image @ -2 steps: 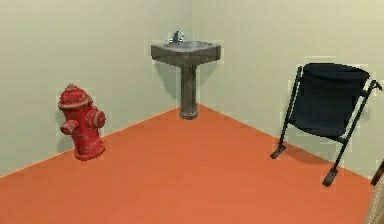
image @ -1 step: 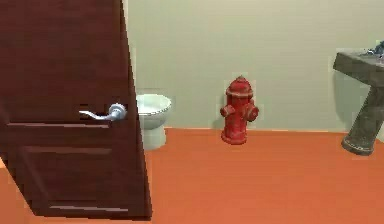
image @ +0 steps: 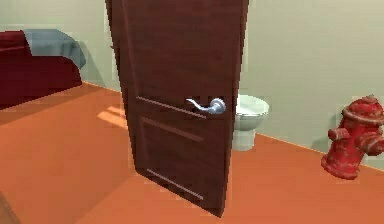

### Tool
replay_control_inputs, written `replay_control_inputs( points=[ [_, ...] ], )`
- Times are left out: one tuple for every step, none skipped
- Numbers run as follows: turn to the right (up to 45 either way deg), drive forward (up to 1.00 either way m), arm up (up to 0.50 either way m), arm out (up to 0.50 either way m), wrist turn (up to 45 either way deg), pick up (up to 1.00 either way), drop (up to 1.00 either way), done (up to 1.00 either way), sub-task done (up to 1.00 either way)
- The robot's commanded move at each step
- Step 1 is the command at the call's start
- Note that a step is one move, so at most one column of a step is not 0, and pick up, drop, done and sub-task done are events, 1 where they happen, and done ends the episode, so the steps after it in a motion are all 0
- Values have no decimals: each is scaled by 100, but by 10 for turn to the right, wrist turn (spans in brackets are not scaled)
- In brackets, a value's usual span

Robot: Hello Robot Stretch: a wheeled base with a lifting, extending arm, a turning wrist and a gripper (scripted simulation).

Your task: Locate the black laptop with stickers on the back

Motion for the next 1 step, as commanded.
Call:
replay_control_inputs(
  points=[
    [-30, 0, 0, 0, 0, 0, 0, 0, 0]
  ],
)
